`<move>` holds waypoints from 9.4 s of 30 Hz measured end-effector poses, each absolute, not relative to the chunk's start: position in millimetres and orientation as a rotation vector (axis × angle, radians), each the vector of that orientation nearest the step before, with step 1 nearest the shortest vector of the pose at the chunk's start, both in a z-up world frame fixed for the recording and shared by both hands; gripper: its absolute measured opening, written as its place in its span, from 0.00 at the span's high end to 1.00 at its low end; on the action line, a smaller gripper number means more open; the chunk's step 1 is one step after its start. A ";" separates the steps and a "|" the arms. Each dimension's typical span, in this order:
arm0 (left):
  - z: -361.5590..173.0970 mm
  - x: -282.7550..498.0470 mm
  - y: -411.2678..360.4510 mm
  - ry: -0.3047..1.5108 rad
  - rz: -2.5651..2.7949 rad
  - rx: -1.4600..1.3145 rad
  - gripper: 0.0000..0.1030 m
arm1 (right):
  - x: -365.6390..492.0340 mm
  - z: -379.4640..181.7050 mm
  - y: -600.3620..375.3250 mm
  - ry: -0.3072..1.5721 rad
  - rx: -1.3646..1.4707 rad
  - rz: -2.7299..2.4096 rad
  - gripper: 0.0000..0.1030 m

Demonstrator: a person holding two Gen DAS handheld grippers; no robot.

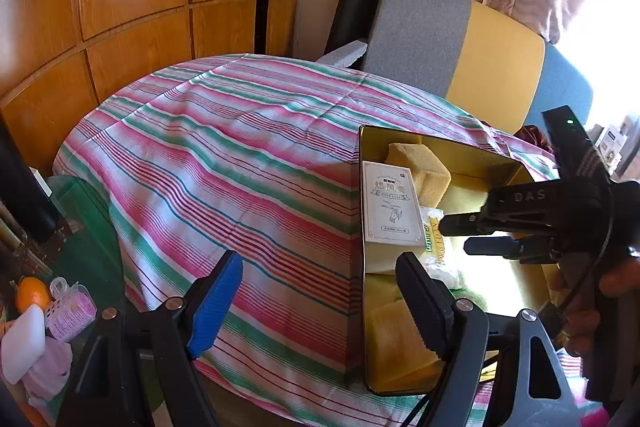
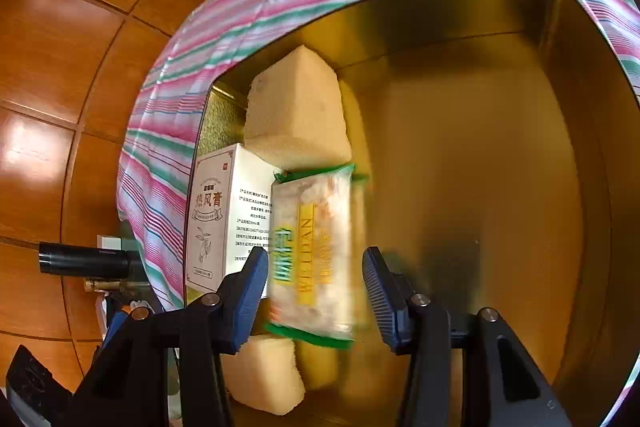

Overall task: Organize objects
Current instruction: 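Carry the cracker packet into the gold tray and open the right tool, then reach to the green box and grasp it with the left tool, then lift the green box with the left tool while the right tool grasps a purple packet, then lower the green box into the gold tray and open the left tool, then carry the purple packet into the gold tray and open the right tool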

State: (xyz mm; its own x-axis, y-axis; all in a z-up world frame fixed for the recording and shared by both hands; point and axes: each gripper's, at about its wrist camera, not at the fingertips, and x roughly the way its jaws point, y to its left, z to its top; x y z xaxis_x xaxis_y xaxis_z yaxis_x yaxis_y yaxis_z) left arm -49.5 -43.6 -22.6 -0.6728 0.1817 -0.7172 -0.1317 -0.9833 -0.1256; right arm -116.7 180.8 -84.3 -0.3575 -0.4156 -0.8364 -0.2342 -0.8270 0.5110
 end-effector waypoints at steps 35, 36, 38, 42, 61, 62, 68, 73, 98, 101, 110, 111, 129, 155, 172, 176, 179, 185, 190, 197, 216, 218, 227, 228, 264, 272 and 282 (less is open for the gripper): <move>5.5 -23.6 51.9 0.178 2.562 -1.015 0.23 | 75.2 -15.1 349.6 -0.706 1.576 -2.990 0.52; 7.2 -22.3 58.7 0.192 2.547 -1.002 0.23 | 84.0 -14.6 362.7 -0.729 1.588 -3.019 0.52; 10.1 -20.1 71.4 0.216 2.516 -0.980 0.23 | 103.2 -14.5 390.1 -0.792 1.612 -3.086 0.52; 13.6 -17.2 99.7 0.263 2.450 -0.950 0.23 | 140.0 -18.1 437.8 -0.936 1.634 -3.207 0.52; 11.0 5.5 256.3 0.509 2.125 -0.877 0.23 | 202.8 -49.0 506.2 -1.742 1.322 -3.095 0.52; 10.6 4.7 260.4 0.511 2.115 -0.880 0.23 | 203.4 -50.1 506.7 -1.753 1.317 -3.085 0.52; 1.8 2.6 301.3 0.584 2.044 -0.884 0.25 | 201.5 -52.9 505.8 -1.771 1.313 -3.035 0.52; -12.5 -3.7 336.6 0.642 1.976 -0.919 0.33 | 199.1 -54.8 505.8 -1.779 1.318 -3.004 0.52; -72.5 -10.5 412.2 0.654 1.807 -1.103 0.70 | 198.4 -58.8 511.4 -1.831 1.301 -2.953 0.52; -73.3 4.8 394.6 0.636 1.820 -1.100 0.70 | 197.7 -58.8 511.4 -1.825 1.309 -2.954 0.52; -73.9 38.5 356.1 0.555 1.834 -1.102 0.70 | 190.7 -63.4 506.8 -1.781 1.406 -2.923 0.52; -74.2 38.6 355.5 0.551 1.832 -1.106 0.70 | 189.2 -64.7 505.4 -1.778 1.424 -2.902 0.52; -80.3 30.3 353.7 0.496 1.806 -1.149 0.69 | 150.0 -49.5 433.4 -0.024 2.154 -2.566 0.46; -23.0 28.7 290.5 0.318 1.907 -1.047 0.70 | 155.2 -74.6 502.3 -0.892 1.958 -2.879 0.69; -37.4 -155.9 129.9 0.003 2.290 -1.371 0.70 | 154.0 -67.9 501.1 -0.906 1.928 -2.923 0.69; -52.4 -176.6 135.5 0.014 2.312 -1.421 0.70 | 153.5 -68.8 502.4 -0.909 1.925 -2.919 0.69; -67.2 -193.9 140.2 -0.008 2.302 -1.488 0.69 | 153.7 -69.1 502.7 -0.909 1.922 -2.919 0.69; -70.7 -200.8 147.3 0.032 2.359 -1.492 0.69 | 153.2 -71.3 504.0 -0.915 1.930 -2.916 0.69; -63.8 -192.0 145.9 0.120 2.403 -1.430 0.69 | 152.9 -72.3 504.3 -0.909 1.935 -2.920 0.69; -42.2 -156.0 137.5 0.174 2.452 -1.299 0.54 | 156.7 -68.8 506.4 -0.922 1.910 -2.958 0.69; -12.7 -47.9 106.9 0.211 2.502 -1.089 0.44 | 158.2 -72.9 510.6 -0.945 1.966 -2.971 0.69; -13.0 -43.4 105.2 0.215 2.504 -1.083 0.44 | 159.9 -71.5 511.4 -0.946 1.962 -2.982 0.69; -10.5 -41.2 94.5 0.173 2.506 -1.078 0.44 | 168.5 -58.1 516.9 -0.993 1.872 -3.078 0.69; -9.9 -41.0 92.8 0.167 2.507 -1.075 0.44 | 169.8 -54.9 516.0 -0.991 1.858 -3.093 0.69; -23.3 -49.6 -18.3 -0.068 2.671 -1.165 0.44 | -118.7 -74.8 201.4 -0.530 1.652 -2.516 0.64; -29.2 -51.2 -18.8 -0.076 2.663 -1.184 0.42 | -111.0 -74.0 203.1 -0.545 1.612 -2.536 0.62; -22.3 -42.9 -3.6 -0.012 2.647 -1.146 0.39 | -78.6 -46.3 215.3 -0.514 1.521 -2.631 0.60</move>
